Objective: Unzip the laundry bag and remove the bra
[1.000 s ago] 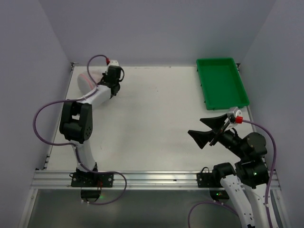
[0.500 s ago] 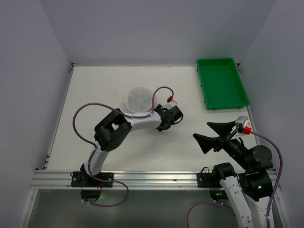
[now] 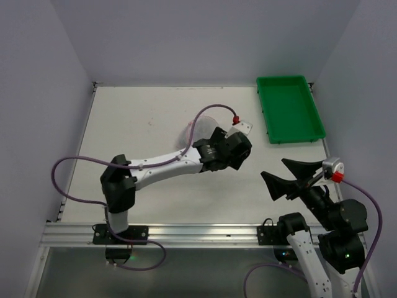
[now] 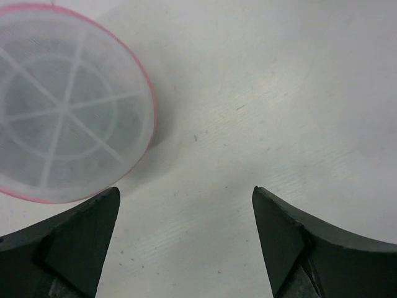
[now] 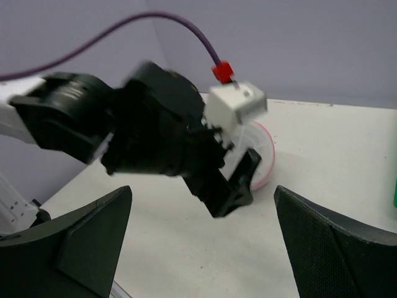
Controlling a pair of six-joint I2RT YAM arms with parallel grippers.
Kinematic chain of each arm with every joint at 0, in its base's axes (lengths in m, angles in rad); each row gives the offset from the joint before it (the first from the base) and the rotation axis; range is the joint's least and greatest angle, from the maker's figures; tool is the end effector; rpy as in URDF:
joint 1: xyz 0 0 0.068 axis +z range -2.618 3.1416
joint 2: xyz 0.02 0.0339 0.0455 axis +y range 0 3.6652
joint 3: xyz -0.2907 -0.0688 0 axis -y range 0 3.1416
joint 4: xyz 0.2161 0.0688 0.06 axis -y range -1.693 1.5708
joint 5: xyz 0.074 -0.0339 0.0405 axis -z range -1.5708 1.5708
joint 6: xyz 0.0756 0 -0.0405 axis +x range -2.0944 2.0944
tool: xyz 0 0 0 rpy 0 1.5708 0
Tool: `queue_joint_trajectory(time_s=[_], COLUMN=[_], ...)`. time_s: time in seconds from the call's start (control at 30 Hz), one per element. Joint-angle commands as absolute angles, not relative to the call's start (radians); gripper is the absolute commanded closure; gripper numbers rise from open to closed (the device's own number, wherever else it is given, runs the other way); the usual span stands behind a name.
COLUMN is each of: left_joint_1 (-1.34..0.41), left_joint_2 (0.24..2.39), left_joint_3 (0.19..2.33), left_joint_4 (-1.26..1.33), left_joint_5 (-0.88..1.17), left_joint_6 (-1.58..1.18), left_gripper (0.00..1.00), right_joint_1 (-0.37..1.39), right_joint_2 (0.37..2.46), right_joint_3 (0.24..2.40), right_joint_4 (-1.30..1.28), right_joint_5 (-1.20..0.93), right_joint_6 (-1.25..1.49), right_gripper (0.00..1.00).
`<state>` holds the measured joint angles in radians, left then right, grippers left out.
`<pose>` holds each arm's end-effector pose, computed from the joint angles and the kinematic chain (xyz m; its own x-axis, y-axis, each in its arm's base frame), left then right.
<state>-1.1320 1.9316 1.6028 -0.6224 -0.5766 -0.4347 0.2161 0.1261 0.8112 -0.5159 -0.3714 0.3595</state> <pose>0.2184 -0.3684 0.2606 -0.5767 0.3978 -0.7136 0.4207 0.8934 0.1580 -0.0026 0.0275 0.3576 -0.0393 0.3270 -0.9442 -0.5720 0.7675 0.2896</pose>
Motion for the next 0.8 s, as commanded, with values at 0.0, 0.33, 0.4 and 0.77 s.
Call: queue_joint_trajectory(time_s=[0.0,0.33,0.4,0.77], left_joint_1=[-1.092,-0.712,-0.671,-0.549], left_joint_2=[1.741,1.842,1.922,2.057], left_joint_3=[1.666,1.850,1.919,1.851], left_joint_4=[-0.592,-0.661,-0.669,-0.628], left_joint_5=[-0.491,-0.132,-0.080,0.038], left_joint_6=[-0.408,0.047,0.060,-0.047], left_gripper=[0.09,0.14,0.17,0.48], right_joint_1=[0.216,0.218,0.218,0.227], right_joint_2=[0.152,0.242,0.273,0.557], right_joint_3=[0.836,0.763,0.746,0.560], right_joint_4=[-0.523,-0.496,-0.486,-0.192], right_joint_5=[-0.336,-0.437,-0.446,-0.508], right_joint_6=[0.383,0.408,0.425,0.552], right_gripper=[0.01,0.01,0.01,0.01])
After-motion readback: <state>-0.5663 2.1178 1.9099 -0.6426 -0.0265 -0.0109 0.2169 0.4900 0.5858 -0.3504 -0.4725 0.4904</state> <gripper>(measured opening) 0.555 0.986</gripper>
